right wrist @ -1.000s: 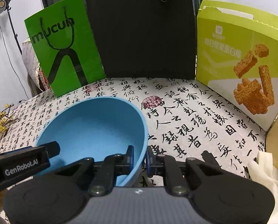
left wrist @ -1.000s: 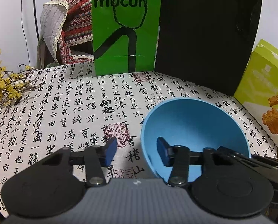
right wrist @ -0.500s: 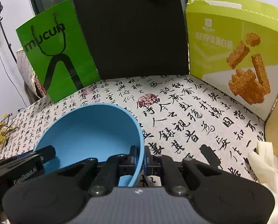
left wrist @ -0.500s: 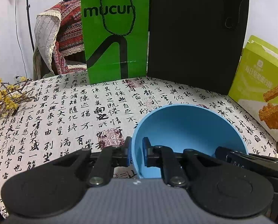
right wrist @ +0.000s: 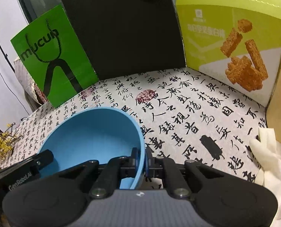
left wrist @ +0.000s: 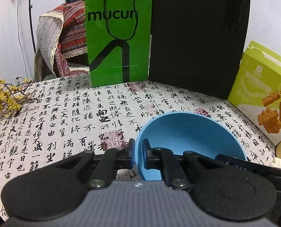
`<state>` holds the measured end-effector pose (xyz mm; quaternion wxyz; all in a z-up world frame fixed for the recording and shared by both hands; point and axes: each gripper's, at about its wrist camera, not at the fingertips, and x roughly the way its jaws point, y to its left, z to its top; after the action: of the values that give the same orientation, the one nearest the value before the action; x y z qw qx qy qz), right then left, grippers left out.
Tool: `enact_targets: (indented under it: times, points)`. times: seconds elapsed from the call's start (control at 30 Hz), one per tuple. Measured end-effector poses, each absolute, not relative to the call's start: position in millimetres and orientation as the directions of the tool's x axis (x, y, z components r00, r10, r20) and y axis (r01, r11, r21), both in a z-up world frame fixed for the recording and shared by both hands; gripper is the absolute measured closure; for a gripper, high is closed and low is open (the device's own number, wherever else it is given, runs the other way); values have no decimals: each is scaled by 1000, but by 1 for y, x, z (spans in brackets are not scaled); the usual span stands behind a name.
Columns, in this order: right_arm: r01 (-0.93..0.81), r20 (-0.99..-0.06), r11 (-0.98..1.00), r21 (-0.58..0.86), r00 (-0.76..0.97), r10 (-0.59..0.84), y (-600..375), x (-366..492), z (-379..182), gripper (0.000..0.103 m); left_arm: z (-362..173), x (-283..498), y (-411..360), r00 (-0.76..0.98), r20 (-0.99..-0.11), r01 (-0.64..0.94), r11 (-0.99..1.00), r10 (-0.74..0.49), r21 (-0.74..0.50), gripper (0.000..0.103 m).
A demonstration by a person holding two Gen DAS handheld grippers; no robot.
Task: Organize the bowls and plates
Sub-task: 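Lift the held blue bowl with both grippers off the table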
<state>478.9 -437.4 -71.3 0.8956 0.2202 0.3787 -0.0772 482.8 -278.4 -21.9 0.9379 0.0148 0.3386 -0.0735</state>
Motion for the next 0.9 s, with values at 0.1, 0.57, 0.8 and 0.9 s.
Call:
enact_targets:
  times: [0.1, 0.57, 0.8, 0.9]
  points:
    - [307, -712, 883, 354, 701, 42, -437, 476, -71, 97, -19, 479, -278, 767, -629, 150, 989, -126, -16, 94]
    - [305, -697, 868, 391, 714, 63, -432, 458, -61, 96, -3, 462, -269, 785, -604, 149, 988, -137, -30, 94]
    - [298, -684, 875, 382, 727, 50, -428, 449, -53, 96, 1, 452, -262, 790, -595, 146, 988, -144, -44, 94]
    - [294, -677, 879, 375, 735, 43, -425, 443, -48, 96, 3, 448, -260, 789, -598, 145, 988, -142, -44, 94]
